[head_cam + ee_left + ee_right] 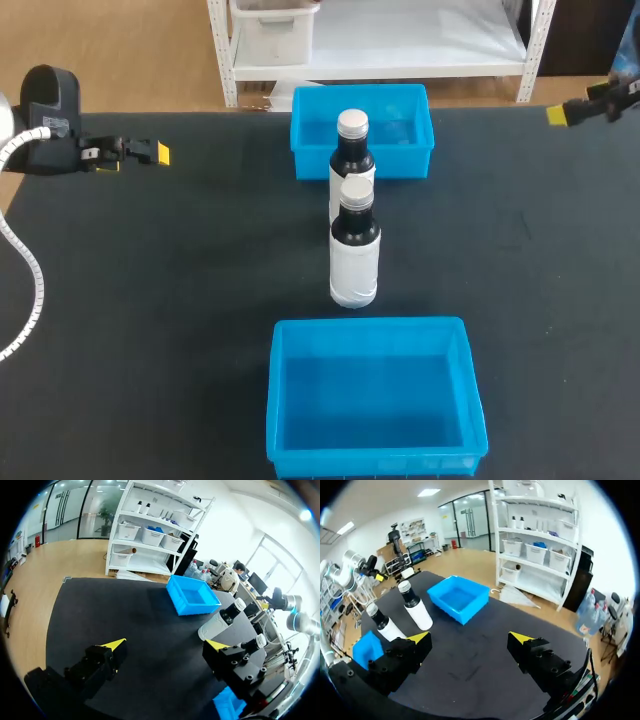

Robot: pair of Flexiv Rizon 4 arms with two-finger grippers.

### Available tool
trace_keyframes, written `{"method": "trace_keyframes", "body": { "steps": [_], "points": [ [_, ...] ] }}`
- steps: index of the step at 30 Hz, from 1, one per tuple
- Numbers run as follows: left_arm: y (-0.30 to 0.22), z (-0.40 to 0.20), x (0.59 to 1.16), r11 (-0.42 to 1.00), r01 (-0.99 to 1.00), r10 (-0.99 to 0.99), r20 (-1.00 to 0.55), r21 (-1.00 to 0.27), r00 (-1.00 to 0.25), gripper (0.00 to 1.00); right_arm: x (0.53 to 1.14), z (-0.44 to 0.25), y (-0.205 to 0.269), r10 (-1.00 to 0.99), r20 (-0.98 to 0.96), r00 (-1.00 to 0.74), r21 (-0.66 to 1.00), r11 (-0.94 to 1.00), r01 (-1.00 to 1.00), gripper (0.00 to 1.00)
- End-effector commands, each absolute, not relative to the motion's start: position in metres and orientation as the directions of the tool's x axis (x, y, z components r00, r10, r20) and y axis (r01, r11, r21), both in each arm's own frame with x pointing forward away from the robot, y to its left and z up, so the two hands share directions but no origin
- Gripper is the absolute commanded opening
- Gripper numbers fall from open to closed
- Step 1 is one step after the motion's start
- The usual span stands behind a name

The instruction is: Pick up the bottle, and place it in the far bin if it is heavy, or in the near bin if it is light.

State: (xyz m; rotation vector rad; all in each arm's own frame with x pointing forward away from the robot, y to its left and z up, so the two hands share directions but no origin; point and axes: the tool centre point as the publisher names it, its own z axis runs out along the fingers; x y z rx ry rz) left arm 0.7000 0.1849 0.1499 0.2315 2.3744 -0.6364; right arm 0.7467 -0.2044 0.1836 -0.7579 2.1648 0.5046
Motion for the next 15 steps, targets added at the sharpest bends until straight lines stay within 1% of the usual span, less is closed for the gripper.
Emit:
{"method": "trace_keyframes", "body": {
  "steps": [1,10,15],
  "points": [
    [0.185,0.150,0.700,0.866,0.321,0.000,-0.642,-0.383,-0.767,1.00,0.754,0.182,-0.206,-0.420,-0.844,-0.334,0.249,0.244,-0.937,1.00],
    [0.185,0.150,0.700,0.866,0.321,0.000,-0.642,-0.383,-0.767,1.00,0.738,0.187,-0.193,-0.486,-0.870,-0.081,0.120,-0.049,-0.992,1.00],
    [0.185,0.150,0.700,0.866,0.321,0.000,-0.642,-0.383,-0.767,1.00,0.721,0.182,-0.177,-0.500,-0.866,-0.028,0.108,-0.132,-0.985,1.00]
  ]
}}
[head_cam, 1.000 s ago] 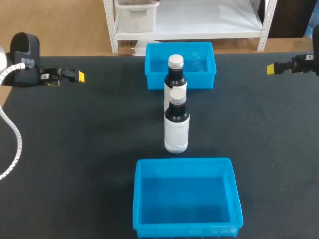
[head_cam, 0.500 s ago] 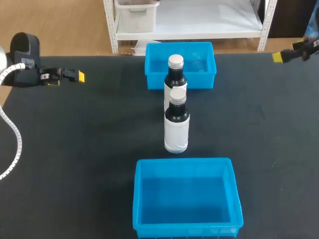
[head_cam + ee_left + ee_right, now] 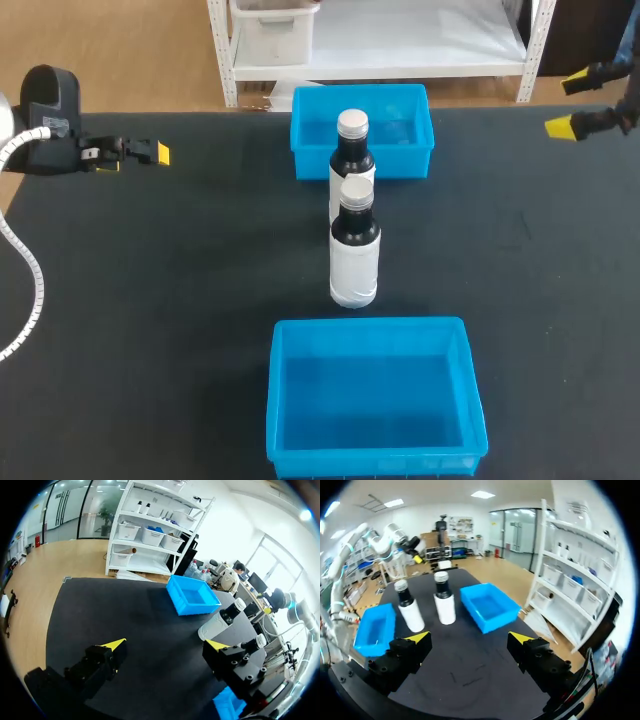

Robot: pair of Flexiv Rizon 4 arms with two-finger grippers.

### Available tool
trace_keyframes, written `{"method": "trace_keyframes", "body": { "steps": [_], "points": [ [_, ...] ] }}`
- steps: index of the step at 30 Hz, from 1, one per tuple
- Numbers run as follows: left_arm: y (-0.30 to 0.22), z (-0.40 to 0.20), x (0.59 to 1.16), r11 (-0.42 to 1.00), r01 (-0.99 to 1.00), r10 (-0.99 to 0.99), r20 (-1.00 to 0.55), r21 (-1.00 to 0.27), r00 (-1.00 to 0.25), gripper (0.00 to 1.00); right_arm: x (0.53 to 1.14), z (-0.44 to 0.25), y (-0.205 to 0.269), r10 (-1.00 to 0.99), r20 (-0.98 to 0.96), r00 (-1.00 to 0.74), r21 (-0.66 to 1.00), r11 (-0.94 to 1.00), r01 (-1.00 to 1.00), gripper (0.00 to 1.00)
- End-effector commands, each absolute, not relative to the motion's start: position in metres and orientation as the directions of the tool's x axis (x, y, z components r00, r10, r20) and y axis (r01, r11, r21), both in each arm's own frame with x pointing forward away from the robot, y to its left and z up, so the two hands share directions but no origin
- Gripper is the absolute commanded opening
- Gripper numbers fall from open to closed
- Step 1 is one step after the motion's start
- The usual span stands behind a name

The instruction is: Pick up the bottle, and place it in the far bin if it is heavy, or in the near bin if it is light.

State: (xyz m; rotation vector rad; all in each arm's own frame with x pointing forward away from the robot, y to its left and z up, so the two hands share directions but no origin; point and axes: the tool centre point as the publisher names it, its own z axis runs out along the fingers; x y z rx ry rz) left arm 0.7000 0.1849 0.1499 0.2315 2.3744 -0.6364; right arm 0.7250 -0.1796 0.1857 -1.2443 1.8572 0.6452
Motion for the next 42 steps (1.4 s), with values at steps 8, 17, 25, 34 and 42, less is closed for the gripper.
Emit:
{"method": "trace_keyframes", "body": {
  "steps": [8,17,25,34,42],
  "points": [
    [0.185,0.150,0.700,0.866,0.321,0.000,-0.642,-0.383,-0.767,1.00,0.699,0.169,-0.137,-0.498,-0.866,-0.052,0.138,-0.136,-0.981,1.00],
    [0.185,0.150,0.700,0.866,0.321,0.000,-0.642,-0.383,-0.767,1.00,0.681,0.167,-0.091,-0.482,-0.867,-0.123,0.167,-0.049,-0.985,1.00],
    [0.185,0.150,0.700,0.866,0.321,0.000,-0.642,-0.383,-0.767,1.00,0.664,0.159,-0.058,-0.484,-0.865,-0.130,0.137,0.021,-0.990,1.00],
    [0.185,0.150,0.700,0.866,0.321,0.000,-0.642,-0.383,-0.767,1.00,0.661,0.142,-0.026,-0.496,-0.855,-0.151,0.136,0.067,-0.988,1.00],
    [0.185,0.150,0.700,0.866,0.321,0.000,-0.642,-0.383,-0.767,1.00,0.663,0.136,-0.003,-0.493,-0.855,-0.157,0.146,0.061,-0.987,1.00]
  ]
}}
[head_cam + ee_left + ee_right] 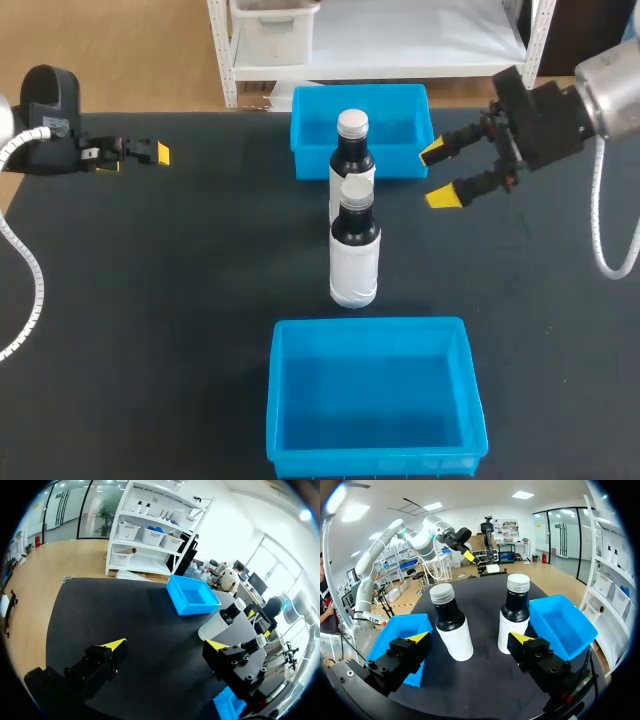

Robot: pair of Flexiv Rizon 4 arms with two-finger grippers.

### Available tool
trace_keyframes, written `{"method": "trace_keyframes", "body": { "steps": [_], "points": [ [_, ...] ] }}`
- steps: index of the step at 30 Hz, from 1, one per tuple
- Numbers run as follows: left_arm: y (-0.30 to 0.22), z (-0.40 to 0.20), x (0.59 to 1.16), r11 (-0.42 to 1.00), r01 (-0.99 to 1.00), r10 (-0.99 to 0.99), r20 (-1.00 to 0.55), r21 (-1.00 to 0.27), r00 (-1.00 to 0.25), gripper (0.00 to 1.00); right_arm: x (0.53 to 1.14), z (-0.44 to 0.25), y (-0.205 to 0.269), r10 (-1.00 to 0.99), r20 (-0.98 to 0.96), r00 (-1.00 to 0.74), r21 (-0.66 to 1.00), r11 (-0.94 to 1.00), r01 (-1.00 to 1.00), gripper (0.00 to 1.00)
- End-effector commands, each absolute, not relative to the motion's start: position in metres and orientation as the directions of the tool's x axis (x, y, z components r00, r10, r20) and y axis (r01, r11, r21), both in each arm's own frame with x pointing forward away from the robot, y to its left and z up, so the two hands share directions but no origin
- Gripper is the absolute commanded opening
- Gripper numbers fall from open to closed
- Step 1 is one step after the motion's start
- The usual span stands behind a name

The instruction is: Pick up the bottle, and place it in the far bin if it is heavy, or in the near bin if it is light.

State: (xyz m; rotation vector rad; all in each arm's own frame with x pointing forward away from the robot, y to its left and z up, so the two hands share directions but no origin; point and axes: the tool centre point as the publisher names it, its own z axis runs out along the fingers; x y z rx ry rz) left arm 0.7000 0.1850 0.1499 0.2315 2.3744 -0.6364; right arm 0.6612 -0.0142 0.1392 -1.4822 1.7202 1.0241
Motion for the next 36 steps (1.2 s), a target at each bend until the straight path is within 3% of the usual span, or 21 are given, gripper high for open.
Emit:
{"method": "trace_keyframes", "body": {
  "steps": [1,21,36],
  "points": [
    [0.185,0.150,0.700,0.866,0.321,0.000,-0.642,-0.383,-0.767,1.00,0.664,0.135,-0.001,-0.495,-0.855,-0.158,0.149,0.057,-0.987,1.00],
    [0.185,0.150,0.700,0.866,0.321,0.000,-0.642,-0.383,-0.767,1.00,0.646,0.125,0.043,-0.543,-0.822,-0.174,0.176,0.050,-0.983,1.00],
    [0.185,0.150,0.700,0.866,0.321,0.000,-0.642,-0.383,-0.767,1.00,0.629,0.128,0.041,-0.530,-0.823,-0.205,0.176,0.107,-0.979,1.00]
  ]
}}
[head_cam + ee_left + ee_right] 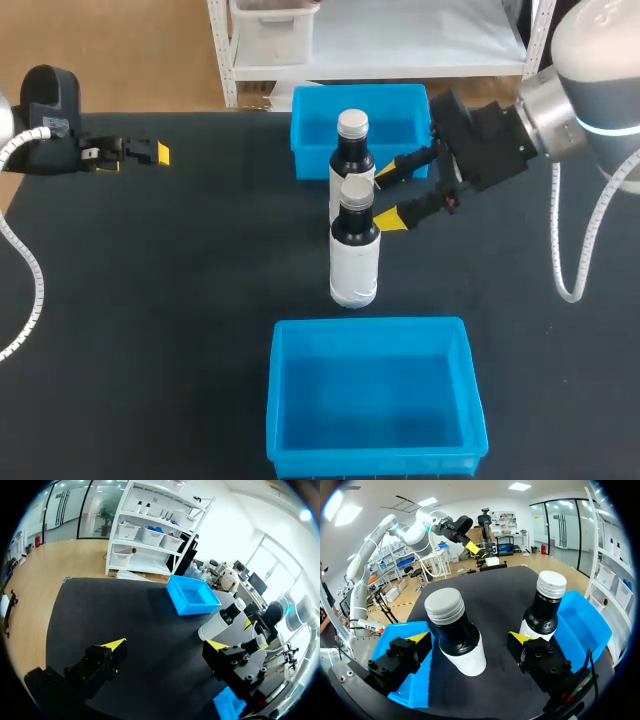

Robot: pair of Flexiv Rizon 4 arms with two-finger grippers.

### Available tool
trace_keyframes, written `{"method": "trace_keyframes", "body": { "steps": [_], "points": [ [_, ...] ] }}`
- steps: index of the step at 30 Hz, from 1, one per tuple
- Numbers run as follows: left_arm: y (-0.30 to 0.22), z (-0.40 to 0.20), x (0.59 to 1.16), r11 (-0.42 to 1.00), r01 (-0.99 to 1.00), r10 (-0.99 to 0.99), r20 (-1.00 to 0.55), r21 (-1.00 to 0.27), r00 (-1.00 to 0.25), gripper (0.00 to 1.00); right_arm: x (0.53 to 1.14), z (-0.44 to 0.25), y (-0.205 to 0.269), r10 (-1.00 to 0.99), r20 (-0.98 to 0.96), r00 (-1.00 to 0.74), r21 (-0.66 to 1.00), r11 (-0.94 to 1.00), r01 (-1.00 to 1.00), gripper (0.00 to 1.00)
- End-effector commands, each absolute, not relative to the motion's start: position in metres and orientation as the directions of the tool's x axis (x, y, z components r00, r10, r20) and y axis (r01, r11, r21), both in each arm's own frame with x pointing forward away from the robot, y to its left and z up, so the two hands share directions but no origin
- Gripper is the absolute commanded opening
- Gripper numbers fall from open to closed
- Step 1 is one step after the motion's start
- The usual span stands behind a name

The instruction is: Pick up the bottle, and place it in the far bin if it is heavy, or in the near bin if it is light.

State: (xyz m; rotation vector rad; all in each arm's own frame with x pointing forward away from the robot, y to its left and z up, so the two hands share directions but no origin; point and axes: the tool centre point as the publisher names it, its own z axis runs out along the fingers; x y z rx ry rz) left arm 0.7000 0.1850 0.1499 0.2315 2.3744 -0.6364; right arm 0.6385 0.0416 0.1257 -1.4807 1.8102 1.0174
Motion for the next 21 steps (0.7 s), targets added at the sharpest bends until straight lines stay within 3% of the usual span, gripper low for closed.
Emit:
{"method": "trace_keyframes", "body": {
  "steps": [1,21],
  "points": [
    [0.185,0.150,0.700,0.866,0.321,0.000,-0.642,-0.383,-0.767,1.00,0.628,0.128,0.042,-0.531,-0.824,-0.197,0.168,0.103,-0.980,1.00],
    [0.185,0.150,0.700,0.866,0.321,0.000,-0.642,-0.383,-0.767,1.00,0.613,0.125,0.070,-0.543,-0.828,-0.140,0.128,0.059,-0.990,1.00]
  ]
}}
